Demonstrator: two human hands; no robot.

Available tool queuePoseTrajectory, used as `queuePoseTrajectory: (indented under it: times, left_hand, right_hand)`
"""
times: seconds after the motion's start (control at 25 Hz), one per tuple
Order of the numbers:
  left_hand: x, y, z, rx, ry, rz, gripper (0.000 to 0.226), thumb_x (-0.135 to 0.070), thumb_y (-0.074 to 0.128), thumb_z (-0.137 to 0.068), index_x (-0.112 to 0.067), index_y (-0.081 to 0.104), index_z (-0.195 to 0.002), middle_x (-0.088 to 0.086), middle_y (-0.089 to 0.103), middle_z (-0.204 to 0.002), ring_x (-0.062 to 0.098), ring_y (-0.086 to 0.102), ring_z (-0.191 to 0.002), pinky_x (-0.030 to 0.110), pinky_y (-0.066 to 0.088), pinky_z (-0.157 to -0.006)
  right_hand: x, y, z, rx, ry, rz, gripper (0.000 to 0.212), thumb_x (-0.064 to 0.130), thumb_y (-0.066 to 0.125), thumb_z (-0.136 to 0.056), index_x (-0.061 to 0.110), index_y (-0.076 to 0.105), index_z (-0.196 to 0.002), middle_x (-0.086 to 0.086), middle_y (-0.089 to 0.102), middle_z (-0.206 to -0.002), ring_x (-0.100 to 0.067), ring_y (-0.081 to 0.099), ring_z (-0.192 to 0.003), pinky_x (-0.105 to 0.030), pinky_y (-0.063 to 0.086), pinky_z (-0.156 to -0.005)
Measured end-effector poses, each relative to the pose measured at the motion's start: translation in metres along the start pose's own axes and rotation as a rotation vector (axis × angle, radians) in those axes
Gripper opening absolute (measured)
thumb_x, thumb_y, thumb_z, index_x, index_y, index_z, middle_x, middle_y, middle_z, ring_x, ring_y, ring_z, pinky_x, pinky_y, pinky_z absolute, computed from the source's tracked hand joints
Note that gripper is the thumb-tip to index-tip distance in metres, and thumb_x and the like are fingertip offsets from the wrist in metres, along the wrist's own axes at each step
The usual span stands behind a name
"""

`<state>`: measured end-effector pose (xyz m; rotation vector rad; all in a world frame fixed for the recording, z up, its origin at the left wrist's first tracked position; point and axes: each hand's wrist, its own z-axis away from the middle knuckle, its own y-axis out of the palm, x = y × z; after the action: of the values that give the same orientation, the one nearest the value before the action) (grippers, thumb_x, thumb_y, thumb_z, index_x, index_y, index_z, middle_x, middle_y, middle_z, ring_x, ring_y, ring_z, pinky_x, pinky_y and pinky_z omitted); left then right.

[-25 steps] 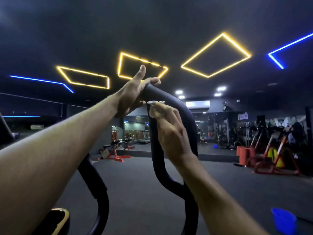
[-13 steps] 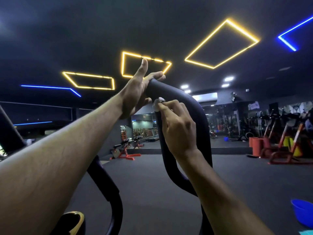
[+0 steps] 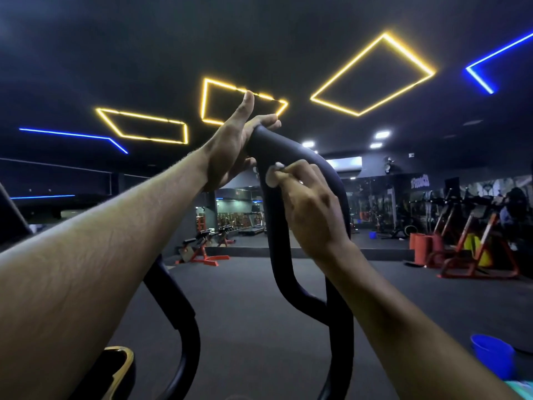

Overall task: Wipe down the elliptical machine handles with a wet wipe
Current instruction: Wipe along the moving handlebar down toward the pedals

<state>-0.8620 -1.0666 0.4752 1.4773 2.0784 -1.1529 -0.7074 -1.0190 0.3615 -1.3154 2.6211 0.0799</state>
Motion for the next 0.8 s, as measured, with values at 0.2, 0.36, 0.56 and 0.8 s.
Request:
queuePoseTrajectory:
  times: [0.2, 0.36, 0.56, 0.8]
  left_hand:
    - [0.001, 0.0, 0.001, -0.021, 0.006, 0.009, 0.086, -0.075, 0.004, -0.101, -0.023, 0.042, -0.158, -0.013, 0.046, -0.16, 0.011, 0.044, -0.145, 0.053, 0.023, -0.126]
    - [0.004, 0.0, -0.002, -0.051, -0.002, 0.032, 0.059, -0.056, 0.02, -0.111, -0.027, 0.047, -0.155, -0.016, 0.05, -0.157, 0.007, 0.051, -0.139, 0.047, 0.028, -0.125]
    - [0.005, -0.003, 0.001, -0.067, -0.019, 0.039, 0.044, -0.042, 0.033, -0.114, -0.029, 0.055, -0.149, -0.02, 0.054, -0.151, 0.001, 0.058, -0.129, 0.033, 0.04, -0.114]
    - [0.003, 0.002, 0.001, -0.094, -0.04, 0.054, 0.043, -0.041, 0.034, -0.114, -0.024, 0.062, -0.141, -0.008, 0.064, -0.14, 0.01, 0.064, -0.122, 0.033, 0.053, -0.102]
  right_hand:
    - [0.005, 0.008, 0.035, 0.103, 0.127, -0.07, 0.014, 0.008, 0.057, -0.1, 0.007, 0.07, -0.107, -0.005, 0.063, -0.099, -0.022, 0.062, -0.083, -0.038, 0.059, -0.067]
    - [0.006, -0.008, 0.017, 0.1, 0.03, -0.076, 0.016, 0.012, 0.057, -0.102, 0.004, 0.07, -0.106, -0.005, 0.061, -0.096, -0.019, 0.059, -0.082, -0.036, 0.058, -0.063]
    - [0.005, 0.004, -0.009, 0.061, -0.009, 0.072, 0.014, 0.012, 0.055, -0.103, 0.007, 0.066, -0.108, -0.003, 0.051, -0.095, -0.015, 0.048, -0.082, -0.034, 0.054, -0.055]
    - [0.008, -0.018, 0.024, 0.239, -0.108, -0.021, 0.012, 0.007, 0.06, -0.098, 0.004, 0.067, -0.107, -0.007, 0.06, -0.102, -0.021, 0.059, -0.09, -0.037, 0.061, -0.065]
